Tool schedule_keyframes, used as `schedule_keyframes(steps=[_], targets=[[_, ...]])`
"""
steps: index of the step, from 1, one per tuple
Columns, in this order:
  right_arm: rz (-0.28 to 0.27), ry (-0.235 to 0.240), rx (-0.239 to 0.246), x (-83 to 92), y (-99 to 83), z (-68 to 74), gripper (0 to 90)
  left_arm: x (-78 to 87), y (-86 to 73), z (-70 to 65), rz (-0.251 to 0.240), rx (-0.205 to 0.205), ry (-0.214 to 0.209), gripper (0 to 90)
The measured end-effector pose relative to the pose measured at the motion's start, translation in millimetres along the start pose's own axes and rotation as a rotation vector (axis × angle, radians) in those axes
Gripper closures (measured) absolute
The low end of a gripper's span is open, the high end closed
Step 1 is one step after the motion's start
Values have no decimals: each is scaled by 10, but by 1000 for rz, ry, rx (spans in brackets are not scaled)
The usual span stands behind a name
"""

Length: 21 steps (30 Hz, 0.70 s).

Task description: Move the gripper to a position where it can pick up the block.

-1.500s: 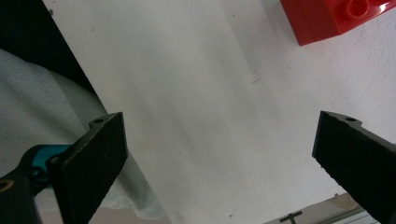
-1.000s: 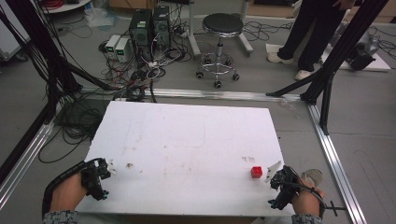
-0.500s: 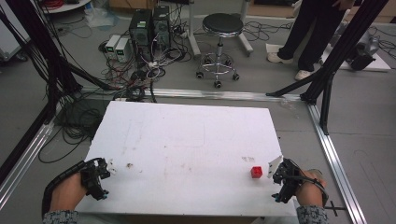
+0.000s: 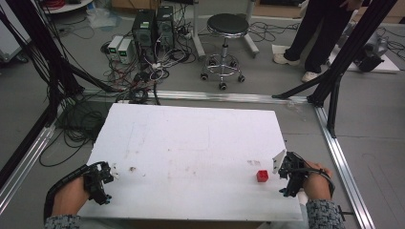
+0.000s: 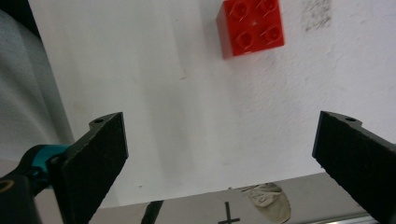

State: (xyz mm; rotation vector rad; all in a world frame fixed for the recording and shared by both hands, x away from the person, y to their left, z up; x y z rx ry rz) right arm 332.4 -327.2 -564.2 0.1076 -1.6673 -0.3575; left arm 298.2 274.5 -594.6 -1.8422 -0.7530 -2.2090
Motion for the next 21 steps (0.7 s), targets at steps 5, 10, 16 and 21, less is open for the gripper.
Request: schedule_keyframes(steps=[5, 10, 16, 21], targets=[[18, 4, 66, -7, 91, -91, 26, -4, 1, 1, -1, -1, 1, 218], [25, 17, 120, -66, 164, -165, 26, -12, 4, -2, -2, 3, 2, 218], [23, 43, 156, -163, 248, -204, 26, -13, 0, 0, -1, 4, 0, 218], [24, 54, 177, -237, 314, -230, 26, -13, 3, 0, -1, 3, 3, 218]])
Point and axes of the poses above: each handheld gripper's, and its own axes: x roughly backward along the jaws, y roughly out of its top, z roughly to its left, the point moved 10 cm from there along -x, roughly forward along the jaws, and after that the axes turned 10 degrees about -z, right-handed, at the moved point
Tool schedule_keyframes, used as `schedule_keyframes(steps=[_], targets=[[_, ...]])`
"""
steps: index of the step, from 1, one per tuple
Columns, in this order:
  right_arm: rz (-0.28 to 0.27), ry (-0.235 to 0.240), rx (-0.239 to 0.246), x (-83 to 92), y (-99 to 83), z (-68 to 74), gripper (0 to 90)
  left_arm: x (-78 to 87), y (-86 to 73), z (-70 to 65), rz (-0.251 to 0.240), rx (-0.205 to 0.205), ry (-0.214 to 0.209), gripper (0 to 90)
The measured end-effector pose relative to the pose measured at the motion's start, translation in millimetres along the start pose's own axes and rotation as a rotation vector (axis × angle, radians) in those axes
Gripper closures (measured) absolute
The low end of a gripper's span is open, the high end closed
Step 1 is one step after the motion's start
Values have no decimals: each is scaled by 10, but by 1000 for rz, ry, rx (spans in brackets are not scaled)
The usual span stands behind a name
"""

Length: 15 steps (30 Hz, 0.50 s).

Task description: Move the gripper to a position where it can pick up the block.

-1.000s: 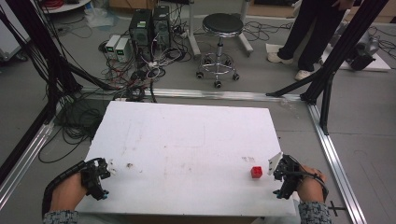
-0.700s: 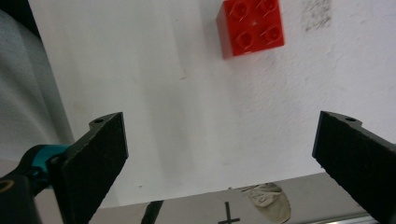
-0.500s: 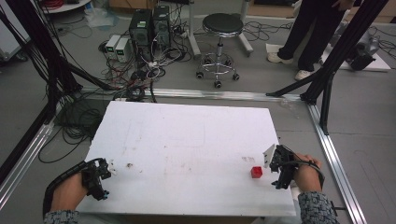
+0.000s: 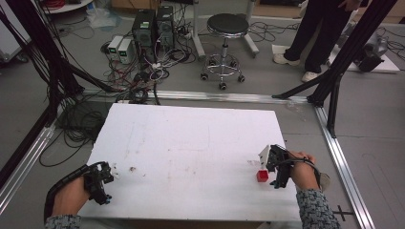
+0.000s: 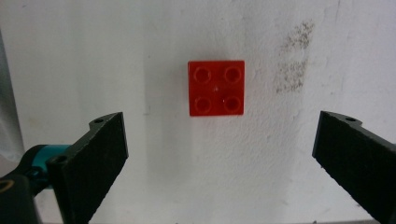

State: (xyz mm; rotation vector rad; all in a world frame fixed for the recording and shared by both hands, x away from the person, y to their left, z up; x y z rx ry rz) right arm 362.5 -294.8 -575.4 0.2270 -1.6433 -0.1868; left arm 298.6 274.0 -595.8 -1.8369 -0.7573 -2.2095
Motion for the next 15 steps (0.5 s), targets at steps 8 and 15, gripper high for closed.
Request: schedule_keyframes(steps=[8, 15], targets=[[13, 40, 25, -169, 80, -30, 26, -7, -2, 0, 1, 1, -3, 218], [23, 63, 20, -320, 46, -17, 26, -19, -2, -5, 3, 1, -7, 218]])
Point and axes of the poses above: each handheld gripper's, and its own axes: x roughly backward along the jaws, y roughly out of its top, z roughly to its left, the point moved 10 cm from there along -x, roughly forward along the jaws, and after that the axes turned 10 degrees about -z, right-handed, at the moved point
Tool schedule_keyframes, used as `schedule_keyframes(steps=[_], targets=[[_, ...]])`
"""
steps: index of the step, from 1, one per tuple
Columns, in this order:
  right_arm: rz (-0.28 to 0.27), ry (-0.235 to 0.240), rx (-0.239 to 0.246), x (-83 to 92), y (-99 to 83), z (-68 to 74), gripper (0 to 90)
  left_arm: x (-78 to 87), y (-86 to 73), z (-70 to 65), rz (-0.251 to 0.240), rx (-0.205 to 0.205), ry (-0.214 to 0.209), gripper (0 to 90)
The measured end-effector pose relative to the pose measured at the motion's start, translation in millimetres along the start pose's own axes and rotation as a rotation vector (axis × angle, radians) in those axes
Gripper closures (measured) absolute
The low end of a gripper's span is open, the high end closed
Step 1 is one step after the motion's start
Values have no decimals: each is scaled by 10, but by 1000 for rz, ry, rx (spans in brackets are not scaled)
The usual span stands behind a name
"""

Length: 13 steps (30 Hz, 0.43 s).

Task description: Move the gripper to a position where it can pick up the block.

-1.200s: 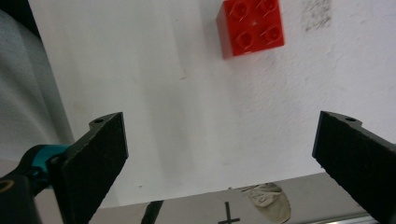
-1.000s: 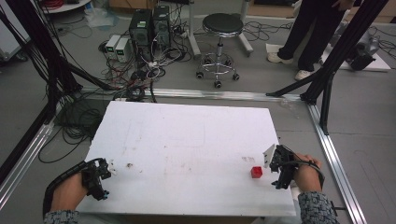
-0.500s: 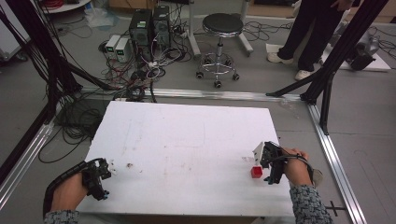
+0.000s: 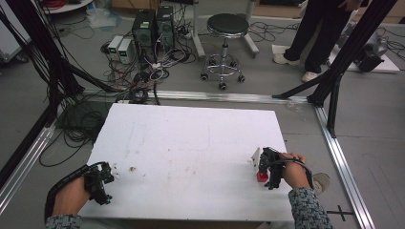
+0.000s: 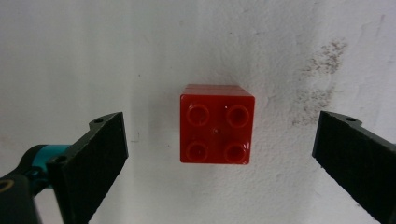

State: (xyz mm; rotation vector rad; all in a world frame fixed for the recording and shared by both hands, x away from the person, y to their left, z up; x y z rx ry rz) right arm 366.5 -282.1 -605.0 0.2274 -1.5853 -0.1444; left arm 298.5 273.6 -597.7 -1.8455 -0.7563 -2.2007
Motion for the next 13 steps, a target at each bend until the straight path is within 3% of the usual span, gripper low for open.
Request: schedule_keyframes(steps=[13], targets=[[3, 14, 0, -77, 33, 19, 26, -1, 12, 2, -4, -4, 0, 218]])
Point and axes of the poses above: each handheld gripper's, and its own axes: x roughly backward along the jaws, y roughly out of its top, z roughly to its left, the point moved 10 cm from there along -x, roughly forward along the jaws, and after that the axes turned 10 degrees about -z, right-handed, at the moved point
